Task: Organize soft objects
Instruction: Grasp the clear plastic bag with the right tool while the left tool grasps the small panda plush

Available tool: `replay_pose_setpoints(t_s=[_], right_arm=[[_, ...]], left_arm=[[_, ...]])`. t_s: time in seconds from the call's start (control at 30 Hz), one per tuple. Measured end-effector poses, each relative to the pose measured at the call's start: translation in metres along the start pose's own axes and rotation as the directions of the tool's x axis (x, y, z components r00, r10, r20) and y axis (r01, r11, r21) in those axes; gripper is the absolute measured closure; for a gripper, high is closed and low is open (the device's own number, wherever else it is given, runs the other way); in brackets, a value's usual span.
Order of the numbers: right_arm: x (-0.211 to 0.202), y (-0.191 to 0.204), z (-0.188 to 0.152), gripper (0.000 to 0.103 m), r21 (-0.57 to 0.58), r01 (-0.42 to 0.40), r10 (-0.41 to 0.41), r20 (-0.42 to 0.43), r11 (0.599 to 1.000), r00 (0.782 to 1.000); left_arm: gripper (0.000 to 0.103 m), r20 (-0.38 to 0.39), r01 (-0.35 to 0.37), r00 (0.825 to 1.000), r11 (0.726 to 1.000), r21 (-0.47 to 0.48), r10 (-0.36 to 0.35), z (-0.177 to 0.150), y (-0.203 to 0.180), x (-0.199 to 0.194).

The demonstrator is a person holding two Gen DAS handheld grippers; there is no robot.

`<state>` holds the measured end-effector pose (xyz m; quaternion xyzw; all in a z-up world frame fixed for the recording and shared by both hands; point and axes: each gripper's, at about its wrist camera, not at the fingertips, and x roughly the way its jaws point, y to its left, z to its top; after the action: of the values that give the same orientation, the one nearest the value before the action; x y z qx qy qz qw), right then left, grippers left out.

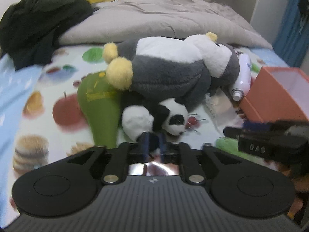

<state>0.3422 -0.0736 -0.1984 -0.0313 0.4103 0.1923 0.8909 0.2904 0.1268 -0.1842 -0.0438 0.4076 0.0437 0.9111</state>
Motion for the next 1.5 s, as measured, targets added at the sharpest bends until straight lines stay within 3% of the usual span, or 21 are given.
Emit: replay_pose_setpoints(t_s=[0.1,0.23,0.47,0.53,0.67,0.77,1.03,1.23,1.5], right_arm=[[0.011,0.002,0.006,0.05,0.009,0.026,-0.026,0.012,1.0,1.0],[0.029,0.004,0.014,0.048,-0.005,0.077,-0.077,0.007,0.997,0.997],[0.051,0.003,0.025,0.048,-0.029,0.126,-0.126,0.011,0.992,0.992],[0.059,0.001,0.028,0.048,-0.032,0.129,-0.129,-0.001,0.991,0.992],[0.069,-0.001,0.029,0.046,-0.05,0.114,-0.115,-0.013,0.992,0.993],[0.071,-0.001,0.031,0.05,-0.048,0.096,-0.097,-0.022,0.994,0.995],[0.064,-0.005,0.03,0.077,-0.034,0.058,-0.06,-0.034,0.998,0.998],[0.047,0.001,0.021,0.085,-0.045,0.046,-0.048,-0.044,0.998,0.998],[0.013,0.006,0.001,0.087,-0.061,0.019,-0.022,-0.059,0.998,0.998]], left_arm=[[0.057,0.002,-0.008,1.0,0.996,0.091,0.008,0.009,0.001,0.011],[0.055,-0.012,-0.005,1.0,0.976,0.218,0.007,0.016,-0.003,0.028],[0.054,-0.002,-0.033,0.999,0.883,0.468,0.039,0.016,-0.027,0.047],[0.054,0.0,-0.036,0.999,0.855,0.517,0.042,0.014,-0.031,0.052],[0.054,-0.001,-0.046,0.998,0.826,0.562,0.056,0.013,-0.034,0.063],[0.054,-0.005,-0.039,0.999,0.84,0.541,0.05,0.015,-0.031,0.068],[0.065,0.01,-0.055,0.998,0.878,0.476,0.057,0.013,-0.031,0.064],[0.068,-0.008,-0.043,0.999,0.922,0.385,0.05,0.01,-0.031,0.052],[0.069,-0.044,-0.024,0.998,0.974,0.227,0.035,-0.008,-0.032,0.021]])
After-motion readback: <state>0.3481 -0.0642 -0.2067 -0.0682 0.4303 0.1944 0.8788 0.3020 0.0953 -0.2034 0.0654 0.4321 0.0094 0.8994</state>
